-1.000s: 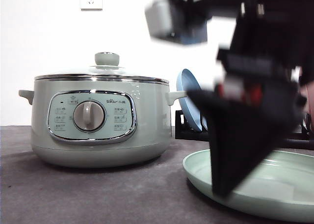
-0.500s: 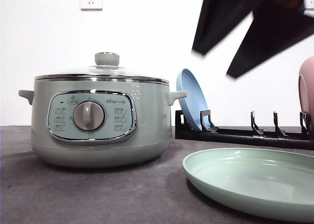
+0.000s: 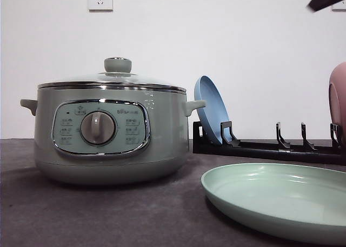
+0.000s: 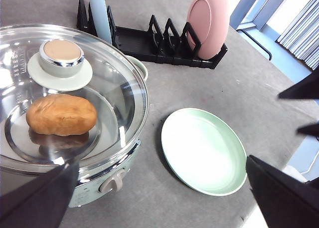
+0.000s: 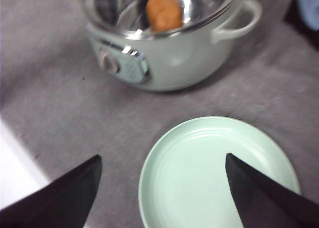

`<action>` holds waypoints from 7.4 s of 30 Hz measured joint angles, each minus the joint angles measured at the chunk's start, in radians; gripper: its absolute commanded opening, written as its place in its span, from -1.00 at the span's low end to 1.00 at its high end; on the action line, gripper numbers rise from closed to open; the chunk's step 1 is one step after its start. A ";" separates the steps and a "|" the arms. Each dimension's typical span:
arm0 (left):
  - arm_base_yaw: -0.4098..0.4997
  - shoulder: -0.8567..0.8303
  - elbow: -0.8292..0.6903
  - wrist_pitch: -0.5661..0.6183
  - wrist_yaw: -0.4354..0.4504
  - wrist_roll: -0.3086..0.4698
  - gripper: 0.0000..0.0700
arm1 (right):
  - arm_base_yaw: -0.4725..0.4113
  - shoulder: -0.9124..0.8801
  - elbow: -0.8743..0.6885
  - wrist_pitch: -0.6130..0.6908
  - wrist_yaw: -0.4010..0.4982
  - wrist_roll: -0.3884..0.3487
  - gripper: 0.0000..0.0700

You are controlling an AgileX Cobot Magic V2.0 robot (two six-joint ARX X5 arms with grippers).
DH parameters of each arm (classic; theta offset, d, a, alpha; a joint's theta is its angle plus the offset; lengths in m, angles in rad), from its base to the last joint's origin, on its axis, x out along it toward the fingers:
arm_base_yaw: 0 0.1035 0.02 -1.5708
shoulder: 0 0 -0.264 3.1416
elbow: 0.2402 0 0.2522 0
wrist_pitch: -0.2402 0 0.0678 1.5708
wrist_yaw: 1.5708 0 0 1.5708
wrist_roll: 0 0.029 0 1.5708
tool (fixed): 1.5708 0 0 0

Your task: Transfer potato from steamer to green plate

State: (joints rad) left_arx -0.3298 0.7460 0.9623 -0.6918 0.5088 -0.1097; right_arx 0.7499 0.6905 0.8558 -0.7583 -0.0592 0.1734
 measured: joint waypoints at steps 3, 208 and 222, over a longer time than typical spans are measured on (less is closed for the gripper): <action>0.000 0.000 0.000 0.000 0.000 0.000 1.00 | -0.058 -0.063 -0.001 -0.035 0.004 0.000 0.42; 0.392 1.099 1.275 -0.652 -0.545 0.123 -1.00 | -0.215 -0.318 -0.009 -0.116 -0.009 0.068 0.42; 0.390 1.099 1.275 -0.652 -0.543 0.123 -1.00 | -0.214 0.258 0.182 -0.060 -0.291 -0.012 0.42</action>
State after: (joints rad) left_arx 0.0605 1.8446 2.2368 -1.3437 -0.0345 0.0132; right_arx 0.5355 0.9481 1.0378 -0.8185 -0.3505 0.1610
